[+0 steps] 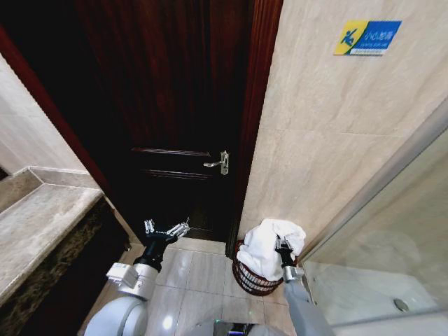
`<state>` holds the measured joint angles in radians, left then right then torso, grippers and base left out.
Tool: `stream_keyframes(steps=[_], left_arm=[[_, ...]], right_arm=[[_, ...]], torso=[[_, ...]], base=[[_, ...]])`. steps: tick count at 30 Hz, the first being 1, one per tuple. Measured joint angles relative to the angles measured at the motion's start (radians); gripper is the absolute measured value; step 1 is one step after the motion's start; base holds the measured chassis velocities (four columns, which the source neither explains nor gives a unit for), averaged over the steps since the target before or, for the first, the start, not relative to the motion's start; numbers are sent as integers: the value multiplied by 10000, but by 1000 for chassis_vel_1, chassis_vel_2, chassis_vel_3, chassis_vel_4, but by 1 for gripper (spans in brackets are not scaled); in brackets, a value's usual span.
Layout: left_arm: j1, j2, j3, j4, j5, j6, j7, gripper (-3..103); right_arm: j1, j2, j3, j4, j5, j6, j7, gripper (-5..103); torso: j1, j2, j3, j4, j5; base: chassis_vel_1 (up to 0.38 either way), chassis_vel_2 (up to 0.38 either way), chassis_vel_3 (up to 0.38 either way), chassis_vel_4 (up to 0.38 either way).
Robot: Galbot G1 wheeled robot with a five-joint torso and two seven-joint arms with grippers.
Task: Discard the used towel into the hamper.
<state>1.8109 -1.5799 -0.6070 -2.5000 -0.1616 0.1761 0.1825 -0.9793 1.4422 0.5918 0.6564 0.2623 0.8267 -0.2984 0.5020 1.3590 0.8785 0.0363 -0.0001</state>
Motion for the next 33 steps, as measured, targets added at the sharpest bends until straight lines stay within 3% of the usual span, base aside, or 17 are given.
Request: stream_keyframes(steps=[8,14,21,31,33], left_arm=[[0,0,0,0,0,0,0,97],[0,0,0,0,0,0,0,97],[0,0,0,0,0,0,0,97],[0,0,0,0,0,0,0,97],[0,0,0,0,0,1,0,97]], right_arm=[[37,66,-317,-292,-500,-831,86,14],[-164,-64,-280,-427,-1404,-2317,87,14],[293,-192,-309,-1295,-1979,-3146,99,14],[1838,-511,-680,-2586,-2782,-5465,-115,14],[2082,-496,-682,-2855,-3029,-5589,-151,14]], torso=[[0,0,-1,2,0],[0,0,-1,0,0],[0,0,-1,0,1],[0,0,0,-1,0],[0,0,0,-1,-2]], base=[[0,0,0,0],[0,0,0,0],[0,0,0,0],[0,0,0,0],[0,0,0,0]])
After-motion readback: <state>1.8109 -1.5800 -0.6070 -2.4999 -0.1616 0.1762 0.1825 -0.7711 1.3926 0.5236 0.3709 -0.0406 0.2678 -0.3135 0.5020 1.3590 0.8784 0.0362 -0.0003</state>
